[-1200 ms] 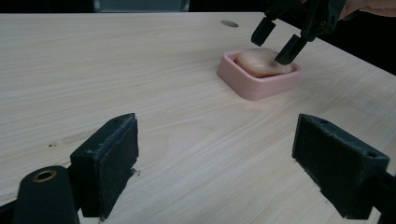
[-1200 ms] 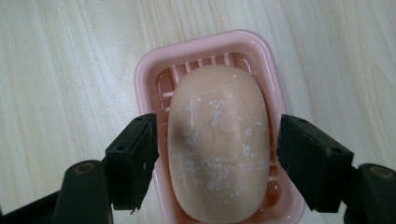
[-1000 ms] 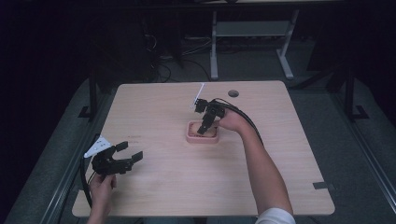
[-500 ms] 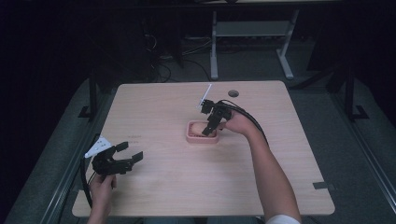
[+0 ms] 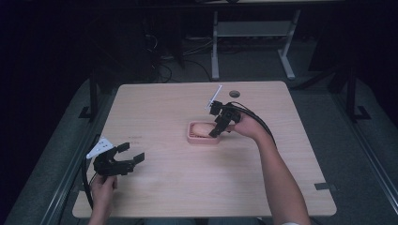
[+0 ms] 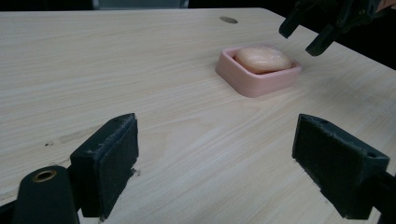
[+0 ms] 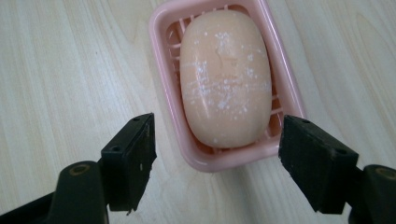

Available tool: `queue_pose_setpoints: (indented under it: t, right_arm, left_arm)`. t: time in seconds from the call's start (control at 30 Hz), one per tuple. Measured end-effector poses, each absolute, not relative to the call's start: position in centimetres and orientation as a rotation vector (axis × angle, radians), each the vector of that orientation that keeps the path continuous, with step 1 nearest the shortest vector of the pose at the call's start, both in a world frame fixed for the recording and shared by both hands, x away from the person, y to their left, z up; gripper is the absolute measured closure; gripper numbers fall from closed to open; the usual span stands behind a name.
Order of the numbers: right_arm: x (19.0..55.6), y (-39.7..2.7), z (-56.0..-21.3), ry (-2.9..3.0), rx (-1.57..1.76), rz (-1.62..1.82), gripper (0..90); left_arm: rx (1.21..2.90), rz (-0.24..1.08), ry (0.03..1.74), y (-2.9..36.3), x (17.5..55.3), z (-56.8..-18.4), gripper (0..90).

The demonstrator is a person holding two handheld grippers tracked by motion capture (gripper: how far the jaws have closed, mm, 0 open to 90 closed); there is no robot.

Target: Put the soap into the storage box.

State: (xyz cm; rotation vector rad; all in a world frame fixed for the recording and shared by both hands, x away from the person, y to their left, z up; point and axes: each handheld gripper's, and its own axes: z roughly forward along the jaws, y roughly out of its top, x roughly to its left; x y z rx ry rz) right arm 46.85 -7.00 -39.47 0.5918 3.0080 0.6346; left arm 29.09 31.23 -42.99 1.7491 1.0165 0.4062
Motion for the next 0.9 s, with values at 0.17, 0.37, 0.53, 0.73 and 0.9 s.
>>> queue_pose_setpoints:
  t: [0.17,0.37,0.53,0.73,0.9]
  right_arm:
    - [46.4,-7.7,-39.6,3.002,0.608,0.644,26.9]
    - [46.2,-8.1,-39.4,3.001,0.626,0.637,26.1]
    - [45.7,-8.5,-39.3,2.986,0.626,0.642,24.7]
    - [45.1,-9.5,-39.6,2.979,0.672,0.629,22.8]
    - [44.7,-10.6,-39.8,2.955,0.707,0.659,22.2]
  left_arm:
    - [1.749,0.406,1.019,31.2,29.1,-43.0,14.3]
    - [1.751,0.408,1.019,31.3,29.1,-43.0,14.3]
    - [1.747,0.406,1.020,31.2,29.1,-43.0,14.2]
    - [1.749,0.406,1.018,31.2,29.1,-43.0,14.2]
    - [1.746,0.406,1.020,31.2,29.1,-43.0,14.2]
